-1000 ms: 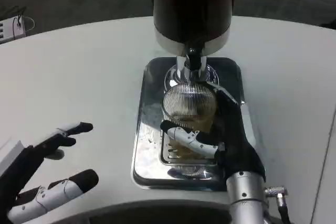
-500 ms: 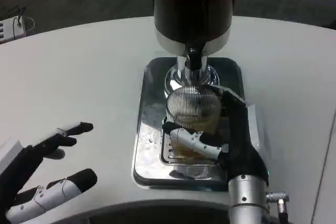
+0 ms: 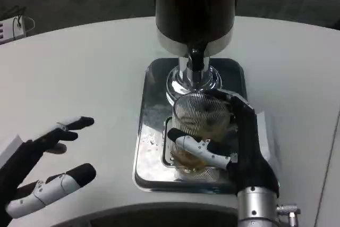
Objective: Grasp the cup under the faucet to collect the drink, then remove the cup.
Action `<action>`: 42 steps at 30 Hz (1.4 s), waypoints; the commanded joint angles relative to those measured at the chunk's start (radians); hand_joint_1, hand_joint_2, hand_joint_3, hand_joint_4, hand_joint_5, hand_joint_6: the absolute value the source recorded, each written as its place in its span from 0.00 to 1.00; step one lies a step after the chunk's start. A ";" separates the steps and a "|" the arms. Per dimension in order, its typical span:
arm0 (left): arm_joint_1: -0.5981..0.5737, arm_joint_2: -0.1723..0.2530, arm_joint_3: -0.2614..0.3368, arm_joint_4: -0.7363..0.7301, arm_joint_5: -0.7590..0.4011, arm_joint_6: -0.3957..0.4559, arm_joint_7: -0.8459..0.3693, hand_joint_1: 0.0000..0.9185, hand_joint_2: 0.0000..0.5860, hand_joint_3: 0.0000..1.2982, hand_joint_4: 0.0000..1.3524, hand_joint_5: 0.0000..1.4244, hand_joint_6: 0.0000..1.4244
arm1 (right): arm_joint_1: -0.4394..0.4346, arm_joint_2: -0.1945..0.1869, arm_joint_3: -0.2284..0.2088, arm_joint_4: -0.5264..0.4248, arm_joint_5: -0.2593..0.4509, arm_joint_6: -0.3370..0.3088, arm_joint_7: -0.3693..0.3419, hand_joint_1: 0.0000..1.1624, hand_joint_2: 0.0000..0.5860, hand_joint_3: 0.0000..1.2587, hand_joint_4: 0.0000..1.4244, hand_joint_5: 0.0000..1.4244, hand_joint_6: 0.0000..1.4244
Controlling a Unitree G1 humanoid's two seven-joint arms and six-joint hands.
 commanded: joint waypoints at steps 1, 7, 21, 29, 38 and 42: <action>-0.015 0.019 -0.009 0.039 -0.014 -0.028 -0.015 0.00 0.11 0.17 0.11 0.14 0.20 | 0.040 0.025 0.030 -0.052 -0.008 -0.023 0.012 0.82 0.40 0.73 0.80 0.93 0.94; -0.048 0.022 -0.014 0.082 -0.021 -0.052 -0.022 0.00 0.12 0.17 0.11 0.14 0.20 | 0.071 0.003 0.052 -0.103 -0.017 -0.017 0.049 0.82 0.40 0.75 0.82 0.95 0.97; -0.102 0.026 -0.052 0.136 -0.019 -0.098 -0.018 0.00 0.12 0.17 0.11 0.14 0.20 | 0.191 -0.049 0.069 -0.284 -0.051 -0.007 0.185 0.82 0.40 0.78 0.85 0.97 1.00; -0.130 0.025 -0.091 0.136 0.004 -0.111 -0.012 0.00 0.12 0.17 0.11 0.13 0.19 | 0.267 -0.089 0.035 -0.395 -0.040 0.001 0.266 0.82 0.38 0.79 0.85 0.98 1.00; -0.157 0.024 -0.136 0.123 0.058 -0.144 -0.009 0.00 0.12 0.16 0.07 0.10 0.17 | 0.362 -0.138 -0.039 -0.593 -0.013 0.034 0.379 0.82 0.38 0.80 0.86 0.99 1.00; -0.142 0.018 -0.143 0.086 0.076 -0.139 -0.007 0.00 0.12 0.15 0.06 0.09 0.16 | 0.444 -0.166 -0.080 -0.693 0.007 0.037 0.430 0.82 0.38 0.81 0.87 0.99 1.00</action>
